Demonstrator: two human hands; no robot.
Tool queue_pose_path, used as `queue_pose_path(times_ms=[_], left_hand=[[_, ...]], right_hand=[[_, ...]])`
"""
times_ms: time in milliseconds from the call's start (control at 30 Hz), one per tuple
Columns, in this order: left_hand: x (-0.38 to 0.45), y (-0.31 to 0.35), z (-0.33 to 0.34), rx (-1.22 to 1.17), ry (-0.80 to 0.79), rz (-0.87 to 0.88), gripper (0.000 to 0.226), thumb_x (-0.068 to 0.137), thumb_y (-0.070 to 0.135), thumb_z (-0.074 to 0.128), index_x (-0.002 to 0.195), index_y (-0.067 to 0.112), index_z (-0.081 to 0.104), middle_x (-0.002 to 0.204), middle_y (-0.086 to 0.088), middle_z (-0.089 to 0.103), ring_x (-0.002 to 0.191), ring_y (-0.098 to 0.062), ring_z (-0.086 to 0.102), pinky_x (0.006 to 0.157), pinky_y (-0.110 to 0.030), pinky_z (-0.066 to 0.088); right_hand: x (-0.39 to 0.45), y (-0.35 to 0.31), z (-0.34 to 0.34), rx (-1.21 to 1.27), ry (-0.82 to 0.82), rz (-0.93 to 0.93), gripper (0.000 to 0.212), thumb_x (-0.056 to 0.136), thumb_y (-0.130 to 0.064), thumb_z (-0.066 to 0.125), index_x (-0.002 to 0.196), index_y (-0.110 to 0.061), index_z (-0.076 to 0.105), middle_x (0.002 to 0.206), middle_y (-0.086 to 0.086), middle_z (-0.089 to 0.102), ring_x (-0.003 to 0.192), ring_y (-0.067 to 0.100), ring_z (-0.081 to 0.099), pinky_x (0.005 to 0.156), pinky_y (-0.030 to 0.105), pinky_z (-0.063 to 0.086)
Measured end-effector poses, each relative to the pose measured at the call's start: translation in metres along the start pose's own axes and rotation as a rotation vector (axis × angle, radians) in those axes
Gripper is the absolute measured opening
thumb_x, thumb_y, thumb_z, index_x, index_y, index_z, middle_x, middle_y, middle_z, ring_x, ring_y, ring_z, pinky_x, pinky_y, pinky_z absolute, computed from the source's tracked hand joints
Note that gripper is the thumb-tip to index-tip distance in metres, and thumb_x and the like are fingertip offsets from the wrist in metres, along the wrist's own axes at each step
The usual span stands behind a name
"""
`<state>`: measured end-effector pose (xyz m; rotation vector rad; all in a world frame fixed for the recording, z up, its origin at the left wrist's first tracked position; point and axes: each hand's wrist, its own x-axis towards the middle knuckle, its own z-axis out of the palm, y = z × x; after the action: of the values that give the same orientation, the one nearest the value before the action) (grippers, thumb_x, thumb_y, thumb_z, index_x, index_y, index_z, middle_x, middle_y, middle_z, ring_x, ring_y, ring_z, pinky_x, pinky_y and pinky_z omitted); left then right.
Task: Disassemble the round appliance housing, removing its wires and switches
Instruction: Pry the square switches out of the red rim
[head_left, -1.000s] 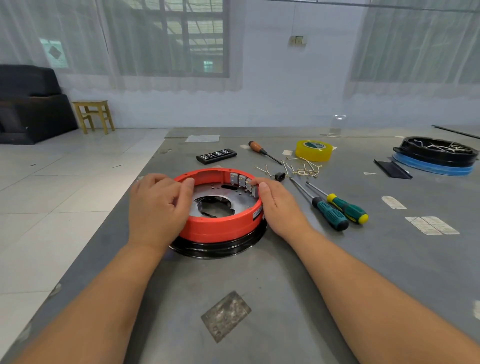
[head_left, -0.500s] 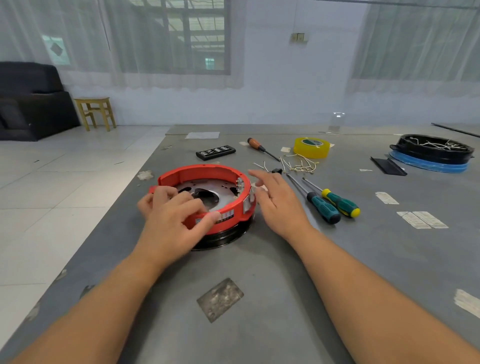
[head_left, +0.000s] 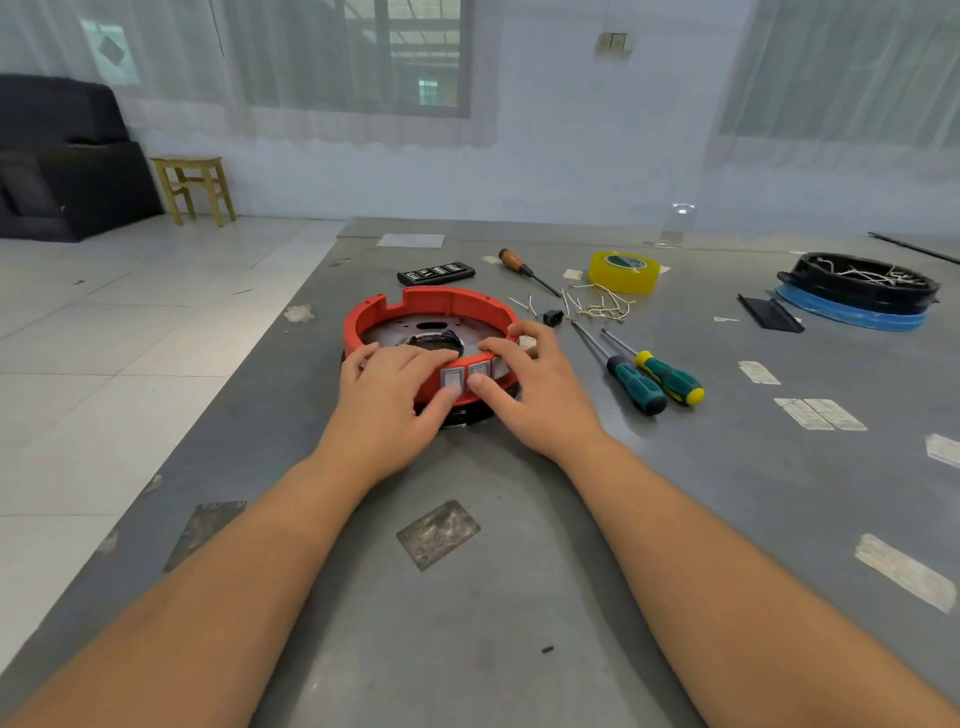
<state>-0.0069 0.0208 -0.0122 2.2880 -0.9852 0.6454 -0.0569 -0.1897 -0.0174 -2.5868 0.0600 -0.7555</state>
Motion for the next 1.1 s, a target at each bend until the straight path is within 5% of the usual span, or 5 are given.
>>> queue_pose_path(times_ms=[233, 400, 667, 967, 1100], left_hand=[[0.007, -0.005, 0.009, -0.059, 0.087, -0.086, 0.035, 0.098, 0.042, 0.059, 0.123, 0.024, 0.075, 0.109, 0.002, 0.071, 0.119, -0.023, 0.061, 0.13, -0.049, 0.011], [0.012, -0.008, 0.014, -0.03, 0.082, -0.092, 0.034, 0.098, 0.04, 0.058, 0.119, 0.019, 0.075, 0.103, -0.002, 0.066, 0.113, -0.026, 0.059, 0.126, -0.062, 0.017], [0.009, -0.007, 0.012, 0.018, 0.079, -0.142, 0.037, 0.101, 0.041, 0.052, 0.128, 0.024, 0.072, 0.121, -0.001, 0.072, 0.139, -0.032, 0.043, 0.118, -0.055, 0.033], [0.009, -0.019, 0.008, 0.075, 0.0, -0.087, 0.041, 0.104, 0.043, 0.043, 0.135, 0.026, 0.066, 0.125, 0.002, 0.066, 0.131, -0.026, 0.05, 0.126, -0.054, 0.021], [0.012, -0.027, 0.005, 0.037, 0.007, -0.067, 0.04, 0.105, 0.038, 0.045, 0.135, 0.025, 0.066, 0.124, 0.001, 0.066, 0.129, -0.026, 0.051, 0.125, -0.054, 0.023]], right_hand=[[0.001, 0.0, -0.005, -0.069, -0.012, -0.051, 0.058, 0.095, -0.069, 0.042, 0.149, -0.051, 0.034, 0.148, -0.008, 0.03, 0.13, 0.018, 0.043, 0.104, 0.044, 0.047], [0.013, 0.033, -0.03, -0.442, 0.23, 0.252, 0.045, 0.097, -0.038, 0.052, 0.14, -0.026, 0.054, 0.148, 0.008, 0.046, 0.132, 0.031, 0.046, 0.103, 0.046, 0.042], [0.024, 0.052, -0.035, -0.636, -0.16, 0.574, 0.039, 0.096, -0.024, 0.049, 0.135, -0.019, 0.056, 0.141, 0.016, 0.049, 0.13, 0.037, 0.047, 0.098, 0.046, 0.039], [0.021, 0.052, -0.044, -0.69, -0.234, 0.506, 0.039, 0.099, -0.008, 0.047, 0.136, -0.016, 0.056, 0.138, 0.02, 0.051, 0.128, 0.041, 0.048, 0.093, 0.049, 0.047], [0.007, 0.046, -0.045, -0.618, -0.162, 0.517, 0.035, 0.097, -0.006, 0.046, 0.13, -0.017, 0.052, 0.128, 0.02, 0.05, 0.113, 0.042, 0.057, 0.072, 0.046, 0.043]])
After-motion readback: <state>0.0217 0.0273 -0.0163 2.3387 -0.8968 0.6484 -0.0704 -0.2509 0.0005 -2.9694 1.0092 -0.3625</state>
